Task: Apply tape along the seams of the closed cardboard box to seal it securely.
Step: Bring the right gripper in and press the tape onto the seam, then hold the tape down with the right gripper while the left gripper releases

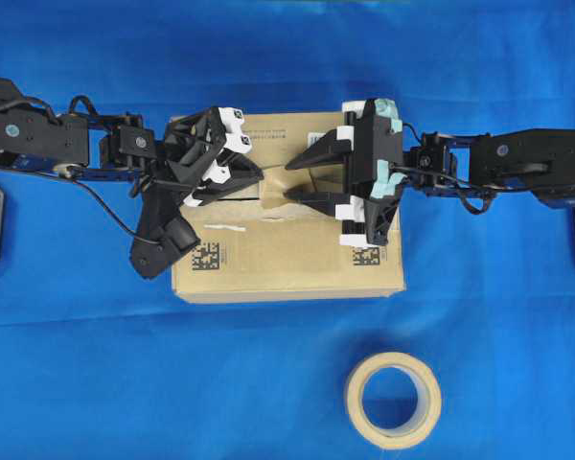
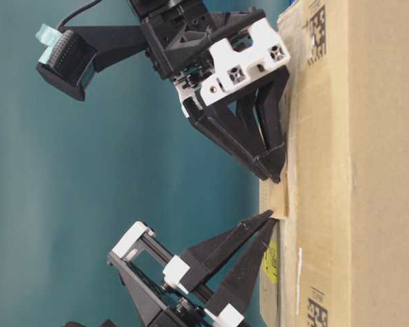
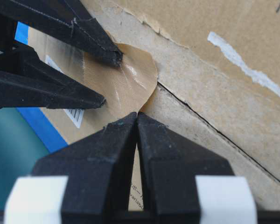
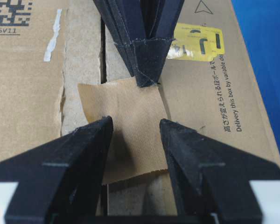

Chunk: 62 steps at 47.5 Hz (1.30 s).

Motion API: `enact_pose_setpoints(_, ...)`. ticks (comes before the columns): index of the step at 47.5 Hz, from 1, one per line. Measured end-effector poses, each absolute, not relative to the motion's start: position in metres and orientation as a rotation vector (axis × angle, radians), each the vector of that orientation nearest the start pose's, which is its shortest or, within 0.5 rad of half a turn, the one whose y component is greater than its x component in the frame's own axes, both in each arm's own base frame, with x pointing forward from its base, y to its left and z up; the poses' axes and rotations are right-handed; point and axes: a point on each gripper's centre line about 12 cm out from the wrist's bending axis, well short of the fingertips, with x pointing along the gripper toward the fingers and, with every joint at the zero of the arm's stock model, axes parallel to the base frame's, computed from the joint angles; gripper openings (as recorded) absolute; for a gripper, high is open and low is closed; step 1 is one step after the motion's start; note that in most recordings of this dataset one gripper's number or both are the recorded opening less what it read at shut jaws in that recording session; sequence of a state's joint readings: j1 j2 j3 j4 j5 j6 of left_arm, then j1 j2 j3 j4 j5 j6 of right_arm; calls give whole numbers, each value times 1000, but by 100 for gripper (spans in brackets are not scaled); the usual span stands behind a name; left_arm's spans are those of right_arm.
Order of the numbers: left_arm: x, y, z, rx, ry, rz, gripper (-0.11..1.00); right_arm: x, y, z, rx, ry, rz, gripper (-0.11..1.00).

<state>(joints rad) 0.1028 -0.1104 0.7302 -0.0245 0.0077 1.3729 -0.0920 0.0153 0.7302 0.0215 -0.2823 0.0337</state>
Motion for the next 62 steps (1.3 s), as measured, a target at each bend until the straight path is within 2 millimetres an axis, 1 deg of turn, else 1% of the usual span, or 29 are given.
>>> enact_pose_setpoints(7,365,38,189,1238,595,-327,1,389,-37,170,83,461,-114,50)
enact_pose_setpoints(9,365,38,189,1231,597,-325,4,389,-36,170,86,461,-115,50)
enact_pose_setpoints(14,365,38,190,1207,598,-316,26,389,-37,170,102,460,-121,50)
enact_pose_setpoints(21,367,38,193,1198,590,-303,69,388,-37,169,110,463,-123,50)
enact_pose_setpoints(23,367,39,193,1204,592,-305,76,388,-37,169,108,463,-123,50)
enact_pose_setpoints(25,367,39,193,1209,590,-306,76,388,-37,169,110,465,-123,50)
enact_pose_setpoints(31,367,39,193,1232,594,-319,72,388,-37,169,110,465,-123,50)
enact_pose_setpoints(43,370,38,198,1345,618,-401,72,388,-37,169,111,463,-124,49)
enact_pose_setpoints(55,373,37,207,1328,699,-488,72,388,-36,169,110,468,-121,49)
enact_pose_setpoints(62,372,37,209,1322,743,-536,72,389,-36,169,111,466,-122,49)
